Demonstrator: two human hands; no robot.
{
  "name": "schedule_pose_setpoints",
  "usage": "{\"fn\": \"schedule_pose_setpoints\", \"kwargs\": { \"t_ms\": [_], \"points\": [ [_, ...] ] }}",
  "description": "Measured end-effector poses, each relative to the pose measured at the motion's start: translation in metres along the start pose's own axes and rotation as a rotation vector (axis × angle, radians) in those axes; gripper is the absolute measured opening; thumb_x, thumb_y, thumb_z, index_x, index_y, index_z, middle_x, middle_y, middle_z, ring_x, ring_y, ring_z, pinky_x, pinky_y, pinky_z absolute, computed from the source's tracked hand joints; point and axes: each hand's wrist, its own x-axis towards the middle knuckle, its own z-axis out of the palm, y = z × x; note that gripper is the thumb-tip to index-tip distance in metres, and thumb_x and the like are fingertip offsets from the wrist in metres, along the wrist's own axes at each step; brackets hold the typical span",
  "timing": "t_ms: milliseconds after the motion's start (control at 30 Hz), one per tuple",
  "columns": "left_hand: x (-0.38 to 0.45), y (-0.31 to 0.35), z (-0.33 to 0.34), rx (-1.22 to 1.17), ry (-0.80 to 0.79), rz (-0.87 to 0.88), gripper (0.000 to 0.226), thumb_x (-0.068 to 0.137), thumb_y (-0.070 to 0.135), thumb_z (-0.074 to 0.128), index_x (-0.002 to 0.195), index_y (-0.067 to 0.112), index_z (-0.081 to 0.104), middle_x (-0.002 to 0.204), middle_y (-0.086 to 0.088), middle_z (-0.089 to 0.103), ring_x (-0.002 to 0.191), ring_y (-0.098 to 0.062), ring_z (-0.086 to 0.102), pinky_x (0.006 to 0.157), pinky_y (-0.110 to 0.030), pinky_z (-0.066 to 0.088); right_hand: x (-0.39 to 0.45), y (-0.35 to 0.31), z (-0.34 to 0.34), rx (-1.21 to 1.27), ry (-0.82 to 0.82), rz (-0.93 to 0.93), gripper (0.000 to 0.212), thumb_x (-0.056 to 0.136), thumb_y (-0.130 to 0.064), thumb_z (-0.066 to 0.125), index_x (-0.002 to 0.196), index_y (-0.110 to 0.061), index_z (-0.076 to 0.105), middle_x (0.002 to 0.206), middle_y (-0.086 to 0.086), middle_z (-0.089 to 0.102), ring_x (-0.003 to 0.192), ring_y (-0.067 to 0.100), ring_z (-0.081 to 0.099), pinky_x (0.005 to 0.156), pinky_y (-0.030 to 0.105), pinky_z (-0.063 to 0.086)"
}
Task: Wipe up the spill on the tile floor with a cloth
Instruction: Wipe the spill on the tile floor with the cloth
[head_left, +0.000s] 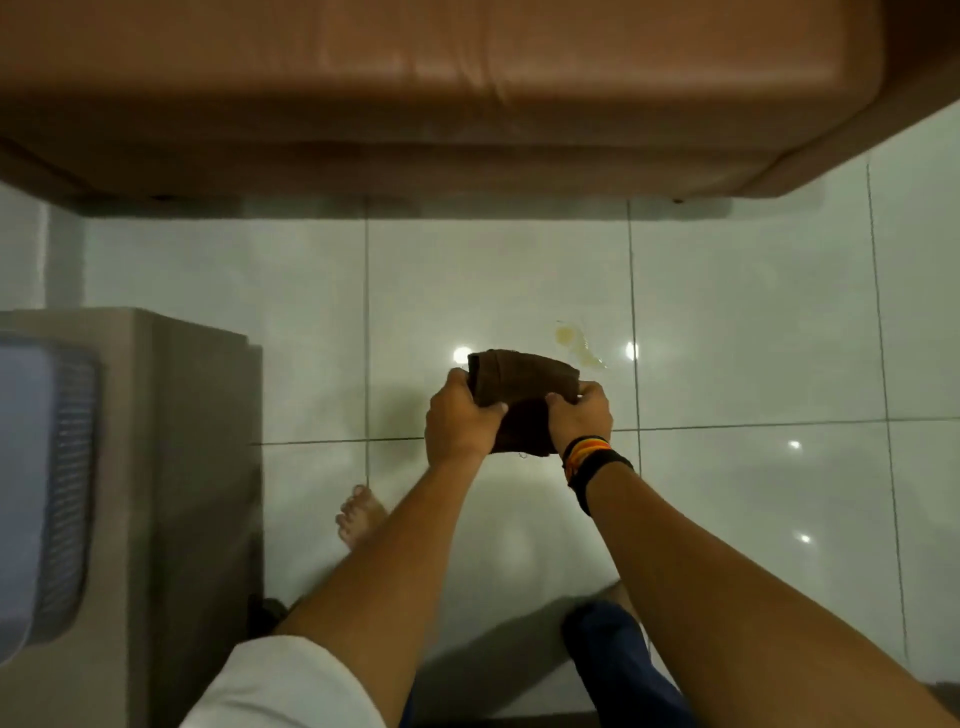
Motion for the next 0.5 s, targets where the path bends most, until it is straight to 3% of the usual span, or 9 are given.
{"fn": "schedule_pose_setpoints", "kwargs": {
  "t_ms": [167,267,433,500],
  "points": [
    [0.039,-0.032,0.109,-0.071,-0.118,-0.073,0.043,0.084,0.021,0.083,0.12,0.01,0.063,0.112,-0.009,0.073,0.104,-0.03,0.071,0.089,-0.041,0.062,0.099,0.063,-0.017,-0.036,0.058,-0.013,0.033,0.095,-0.014,0.055,0.126,-0.007,0.054,0.098,0.006,0.058,0.09,0.027,0.059,0.083,0.035,0.051],
    [0.077,-0.059,0.161,-0.067,-0.191,-0.126,0.046,0.084,0.021,0.084,0.123,0.011,0.063,0.117,-0.01,0.072,0.108,-0.03,0.071,0.094,-0.044,0.062,0.157,0.103,-0.012,-0.063,0.073,-0.014,0.034,0.094,-0.015,0.056,0.126,-0.006,0.055,0.099,0.006,0.058,0.088,0.024,0.056,0.08,0.032,0.047],
    [0.134,-0.106,0.22,0.122,-0.424,-0.076,0.062,0.093,0.026,0.075,0.148,0.011,0.05,0.146,-0.012,0.061,0.131,-0.03,0.06,0.106,-0.036,0.051,0.232,0.17,0.004,-0.027,0.179,0.079,0.042,0.096,-0.015,0.056,0.137,-0.008,0.049,0.103,0.006,0.058,0.097,0.026,0.06,0.085,0.033,0.049],
    [0.159,-0.125,0.222,0.309,-0.373,0.036,0.073,0.097,0.032,0.069,0.159,0.012,0.035,0.162,-0.014,0.043,0.15,-0.032,0.041,0.12,-0.038,0.037,0.247,0.193,0.022,0.046,0.282,0.148,0.059,0.096,-0.021,0.061,0.149,-0.007,0.039,0.129,0.013,0.06,0.121,0.032,0.059,0.103,0.039,0.049]
  ]
}}
